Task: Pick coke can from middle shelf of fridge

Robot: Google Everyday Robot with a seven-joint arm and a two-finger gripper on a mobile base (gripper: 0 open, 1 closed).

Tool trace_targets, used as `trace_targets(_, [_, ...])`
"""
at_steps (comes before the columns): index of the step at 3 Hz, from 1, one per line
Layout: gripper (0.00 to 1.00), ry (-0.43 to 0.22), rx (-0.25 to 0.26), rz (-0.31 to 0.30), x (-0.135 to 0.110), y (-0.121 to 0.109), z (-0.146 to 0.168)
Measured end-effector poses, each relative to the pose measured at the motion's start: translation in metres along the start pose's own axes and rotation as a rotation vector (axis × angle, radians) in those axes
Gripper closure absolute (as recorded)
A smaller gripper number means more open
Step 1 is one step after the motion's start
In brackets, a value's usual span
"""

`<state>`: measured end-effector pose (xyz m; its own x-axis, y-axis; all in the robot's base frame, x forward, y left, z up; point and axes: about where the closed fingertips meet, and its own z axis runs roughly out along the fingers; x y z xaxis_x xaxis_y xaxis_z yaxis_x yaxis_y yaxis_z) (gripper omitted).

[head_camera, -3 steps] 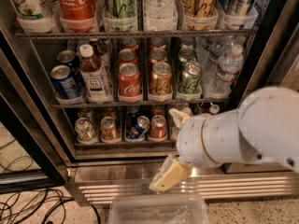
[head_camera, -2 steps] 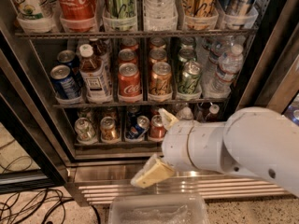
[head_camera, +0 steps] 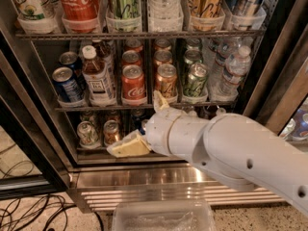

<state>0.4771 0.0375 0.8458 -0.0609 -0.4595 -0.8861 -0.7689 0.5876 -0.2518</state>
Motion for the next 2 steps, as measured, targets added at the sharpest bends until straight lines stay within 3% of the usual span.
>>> trace_targets(1, [0.0, -0.045, 0.111, 0.08, -0.01, -0.019, 0.012])
trace_targets(2, [0.0, -0.057, 0.23, 0.172, -0.002, -0.031, 0.01])
